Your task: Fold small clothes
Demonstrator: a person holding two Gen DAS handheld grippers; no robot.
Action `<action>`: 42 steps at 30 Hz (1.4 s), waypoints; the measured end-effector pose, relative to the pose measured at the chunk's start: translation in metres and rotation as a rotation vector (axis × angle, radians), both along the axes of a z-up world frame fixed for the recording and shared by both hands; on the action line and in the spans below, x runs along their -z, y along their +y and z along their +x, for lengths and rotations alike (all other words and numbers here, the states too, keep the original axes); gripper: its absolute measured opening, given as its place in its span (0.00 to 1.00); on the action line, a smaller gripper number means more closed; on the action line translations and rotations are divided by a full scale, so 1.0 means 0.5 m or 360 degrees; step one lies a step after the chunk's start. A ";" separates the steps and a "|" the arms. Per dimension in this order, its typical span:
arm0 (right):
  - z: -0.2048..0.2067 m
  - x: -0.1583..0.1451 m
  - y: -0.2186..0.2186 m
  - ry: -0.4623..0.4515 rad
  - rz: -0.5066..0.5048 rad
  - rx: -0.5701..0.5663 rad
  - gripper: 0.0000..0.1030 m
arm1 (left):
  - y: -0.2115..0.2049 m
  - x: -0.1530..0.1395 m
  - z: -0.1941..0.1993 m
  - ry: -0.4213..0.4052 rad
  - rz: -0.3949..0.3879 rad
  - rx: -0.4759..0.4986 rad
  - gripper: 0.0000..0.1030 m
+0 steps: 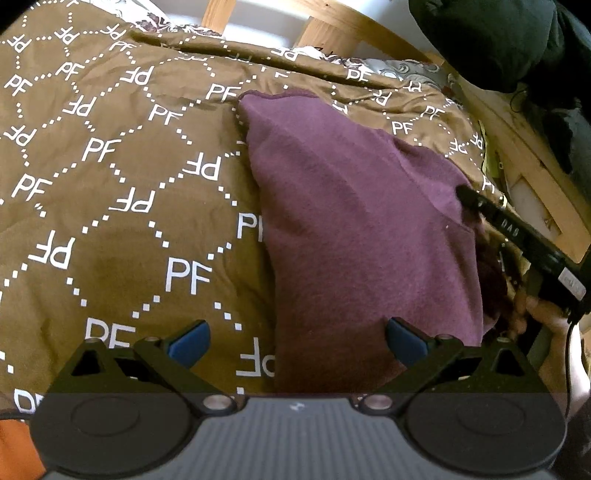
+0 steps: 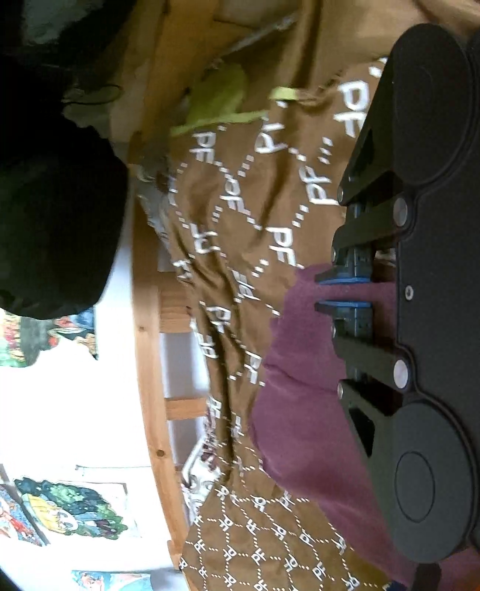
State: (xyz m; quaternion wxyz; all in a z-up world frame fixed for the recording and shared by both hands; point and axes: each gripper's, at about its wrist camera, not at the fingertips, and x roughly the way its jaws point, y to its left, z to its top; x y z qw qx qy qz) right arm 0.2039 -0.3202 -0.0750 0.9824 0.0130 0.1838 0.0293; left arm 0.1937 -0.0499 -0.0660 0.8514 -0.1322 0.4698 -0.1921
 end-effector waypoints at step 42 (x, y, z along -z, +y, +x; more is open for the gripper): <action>0.027 0.042 -0.058 0.0074 0.0482 -0.0200 0.90 | -0.007 -0.010 0.003 -0.0064 0.0036 0.0034 0.99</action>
